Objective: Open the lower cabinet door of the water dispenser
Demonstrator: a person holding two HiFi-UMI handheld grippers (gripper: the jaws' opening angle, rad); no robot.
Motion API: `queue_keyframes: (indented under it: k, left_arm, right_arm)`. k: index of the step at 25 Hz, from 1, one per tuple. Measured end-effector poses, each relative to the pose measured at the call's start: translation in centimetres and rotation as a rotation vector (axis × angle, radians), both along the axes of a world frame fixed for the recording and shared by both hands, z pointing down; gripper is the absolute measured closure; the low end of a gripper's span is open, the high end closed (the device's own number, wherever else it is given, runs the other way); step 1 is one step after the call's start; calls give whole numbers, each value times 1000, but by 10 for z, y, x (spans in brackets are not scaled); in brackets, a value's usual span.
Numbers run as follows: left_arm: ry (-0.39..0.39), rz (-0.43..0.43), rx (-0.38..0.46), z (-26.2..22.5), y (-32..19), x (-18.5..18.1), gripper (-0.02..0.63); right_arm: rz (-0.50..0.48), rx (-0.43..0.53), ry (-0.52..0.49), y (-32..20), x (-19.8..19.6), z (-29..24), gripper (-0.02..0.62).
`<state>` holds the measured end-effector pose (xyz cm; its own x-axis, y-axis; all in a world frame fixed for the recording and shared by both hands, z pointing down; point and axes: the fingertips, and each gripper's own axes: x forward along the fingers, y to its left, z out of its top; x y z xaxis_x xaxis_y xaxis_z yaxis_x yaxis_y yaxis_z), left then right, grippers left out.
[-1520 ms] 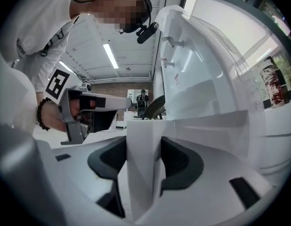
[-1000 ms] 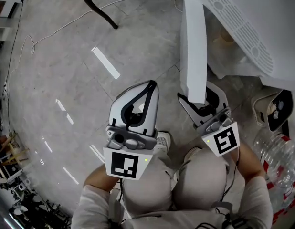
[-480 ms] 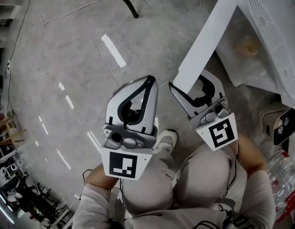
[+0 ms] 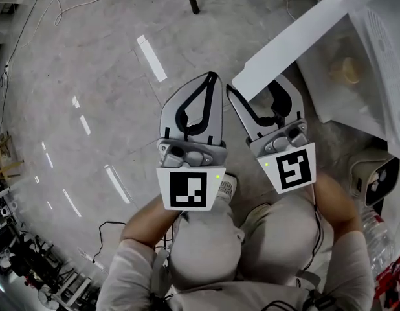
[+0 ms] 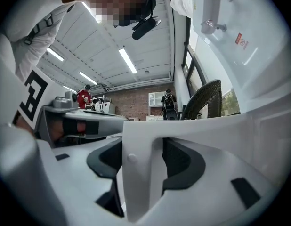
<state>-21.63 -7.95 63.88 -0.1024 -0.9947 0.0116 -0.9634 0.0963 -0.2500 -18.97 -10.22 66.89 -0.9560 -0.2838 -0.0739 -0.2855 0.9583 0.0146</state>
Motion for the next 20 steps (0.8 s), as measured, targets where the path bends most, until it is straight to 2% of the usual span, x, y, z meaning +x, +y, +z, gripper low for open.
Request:
queue_keyframes:
  k: [8,20]
  left_arm:
    - [80,-51,-2,15,4,-22,600]
    - [95,-92,24,14,7,-52,600]
  right_arm:
    - [39,10,-13,-10,-25,0,353]
    - [58,34,-6,-35,-73,0,336]
